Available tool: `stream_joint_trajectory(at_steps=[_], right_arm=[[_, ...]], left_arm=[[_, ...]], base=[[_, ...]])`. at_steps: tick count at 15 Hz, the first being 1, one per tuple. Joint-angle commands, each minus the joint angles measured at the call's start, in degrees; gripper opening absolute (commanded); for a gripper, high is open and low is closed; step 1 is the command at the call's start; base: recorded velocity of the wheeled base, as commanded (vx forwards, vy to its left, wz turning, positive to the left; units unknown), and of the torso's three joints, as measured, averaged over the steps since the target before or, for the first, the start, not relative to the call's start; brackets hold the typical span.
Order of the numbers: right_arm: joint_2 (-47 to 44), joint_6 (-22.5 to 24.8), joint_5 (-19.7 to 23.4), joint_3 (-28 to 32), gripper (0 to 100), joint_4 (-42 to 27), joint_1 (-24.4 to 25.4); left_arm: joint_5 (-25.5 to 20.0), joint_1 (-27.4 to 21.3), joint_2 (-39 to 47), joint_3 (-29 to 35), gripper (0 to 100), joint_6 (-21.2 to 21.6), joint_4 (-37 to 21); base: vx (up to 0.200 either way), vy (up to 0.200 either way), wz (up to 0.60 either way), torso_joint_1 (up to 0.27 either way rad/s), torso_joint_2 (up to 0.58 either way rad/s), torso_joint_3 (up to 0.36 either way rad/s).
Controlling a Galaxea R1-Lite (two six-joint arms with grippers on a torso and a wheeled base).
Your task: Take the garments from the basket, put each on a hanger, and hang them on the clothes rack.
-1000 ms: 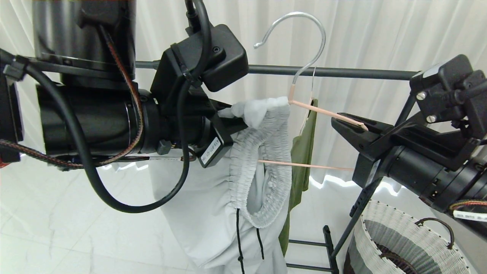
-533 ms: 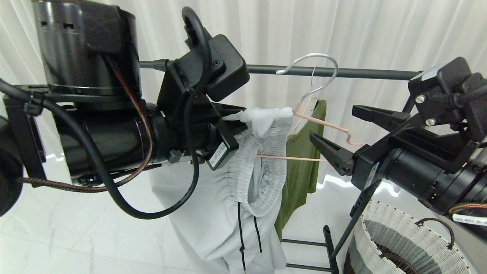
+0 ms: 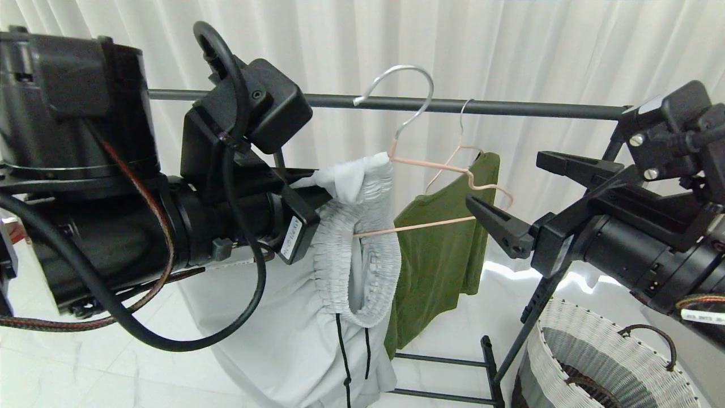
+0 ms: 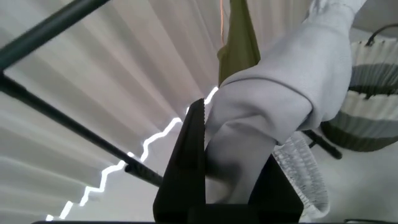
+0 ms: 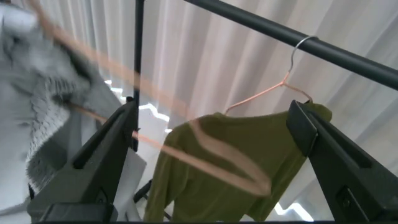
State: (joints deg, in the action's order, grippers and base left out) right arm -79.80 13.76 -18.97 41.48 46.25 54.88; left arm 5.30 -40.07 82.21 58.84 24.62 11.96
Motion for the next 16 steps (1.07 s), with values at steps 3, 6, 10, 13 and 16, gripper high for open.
stream_joint_trajectory(at_steps=[3,6,10,13,16], right_arm=[[2.02,0.04,-0.1,-0.18,100,-2.13,1.1],[5.53,-3.92,-0.1,-2.02,100,-10.48,7.08],[1.58,-15.17,-0.63,-4.57,100,-15.58,7.34],[-5.01,-22.11,-1.69,-2.72,100,-15.05,7.52],[-11.26,-26.6,-4.5,1.41,100,-11.36,8.57]], left_arm=[[0.5,-0.1,-0.21,0.48,0,-4.76,-0.27],[0.59,-2.2,0.32,3.21,0,-9.16,-1.24],[0.5,-4.31,-2.76,3.91,0,-10.04,-5.72],[0.5,-4.49,-3.55,4.53,0,-10.04,-5.72],[0.41,-6.78,-3.9,5.14,0,-13.64,-5.72]], base=[[0.0,0.0,0.0,0.0,0.0,0.0],[0.0,0.0,0.0,0.0,0.0,0.0],[0.0,0.0,0.0,0.0,0.0,0.0],[0.0,0.0,0.0,0.0,0.0,0.0],[0.0,0.0,0.0,0.0,0.0,0.0]])
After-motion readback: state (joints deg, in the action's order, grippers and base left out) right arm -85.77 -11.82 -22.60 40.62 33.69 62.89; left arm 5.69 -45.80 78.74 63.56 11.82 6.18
